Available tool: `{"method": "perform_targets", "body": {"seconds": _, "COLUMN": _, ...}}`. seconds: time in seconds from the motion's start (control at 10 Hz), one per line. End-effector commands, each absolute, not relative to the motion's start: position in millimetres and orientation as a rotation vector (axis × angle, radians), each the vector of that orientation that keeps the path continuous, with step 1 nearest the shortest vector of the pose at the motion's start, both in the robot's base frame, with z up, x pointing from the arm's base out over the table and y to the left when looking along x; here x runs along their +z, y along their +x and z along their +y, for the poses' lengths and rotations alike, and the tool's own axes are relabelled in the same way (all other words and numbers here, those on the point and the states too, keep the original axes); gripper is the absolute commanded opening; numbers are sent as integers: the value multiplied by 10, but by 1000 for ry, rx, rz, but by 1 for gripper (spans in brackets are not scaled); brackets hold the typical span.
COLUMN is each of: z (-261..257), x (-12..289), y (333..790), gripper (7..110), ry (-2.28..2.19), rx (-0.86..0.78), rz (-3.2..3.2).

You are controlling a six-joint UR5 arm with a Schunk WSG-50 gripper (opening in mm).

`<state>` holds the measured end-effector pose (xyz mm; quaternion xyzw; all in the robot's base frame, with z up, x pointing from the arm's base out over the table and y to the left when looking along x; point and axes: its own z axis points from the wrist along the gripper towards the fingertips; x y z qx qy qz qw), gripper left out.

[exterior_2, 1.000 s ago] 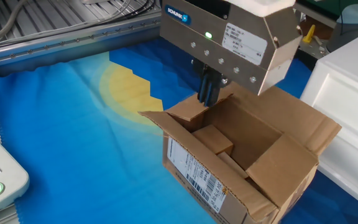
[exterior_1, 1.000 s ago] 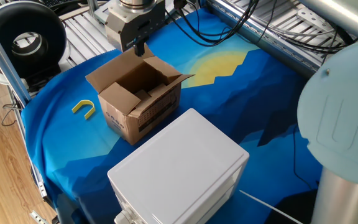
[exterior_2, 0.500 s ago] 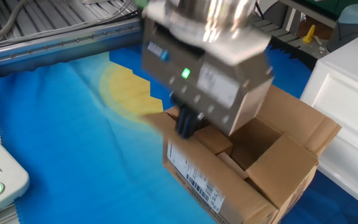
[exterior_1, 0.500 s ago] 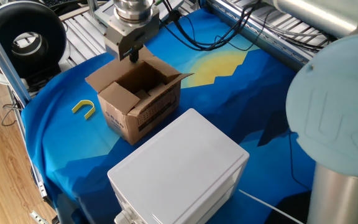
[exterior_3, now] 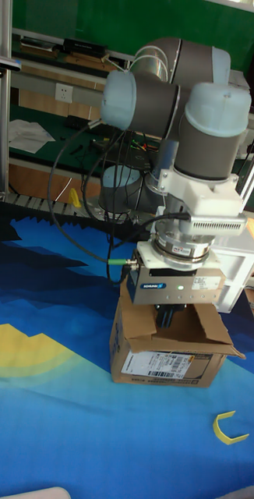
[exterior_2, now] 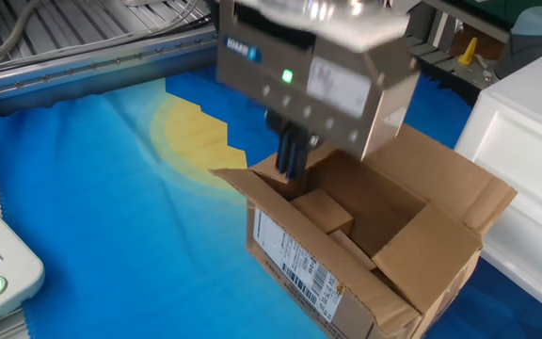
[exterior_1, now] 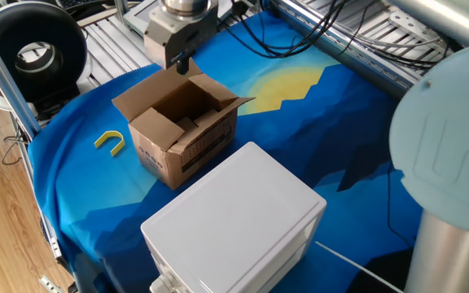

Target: Cover the box

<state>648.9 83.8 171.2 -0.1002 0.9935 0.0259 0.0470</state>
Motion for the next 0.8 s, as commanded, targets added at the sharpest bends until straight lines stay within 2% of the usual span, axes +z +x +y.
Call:
{"method": "perform_targets", "body": {"seconds": 0.0, "z": 742, "x": 1786, "y": 6422, "gripper": 7, "ry": -333, "rx": 48, "rz": 3048}}
{"method": "perform_targets", "body": {"seconds": 0.1, "z": 642, "x": 1640, "y": 6442, "gripper": 7, "ry": -363, "rx": -12, "rz": 3062}}
{"method": "perform_targets", "body": {"seconds": 0.3, "z": 622, "x": 1342, "y": 6496, "gripper": 7, "ry": -401, "rx": -11, "rz": 3046}}
{"method": "perform_targets", "body": {"seconds": 0.5, "z": 846, "x": 1169, "y": 6496, "gripper": 7, "ry": -423, "rx": 41, "rz": 3056}}
{"method": "perform_targets", "body": {"seconds": 0.7, "z": 969, "x": 966, "y": 6519, "gripper": 7, "ry": -427, "rx": -44, "rz": 3049}}
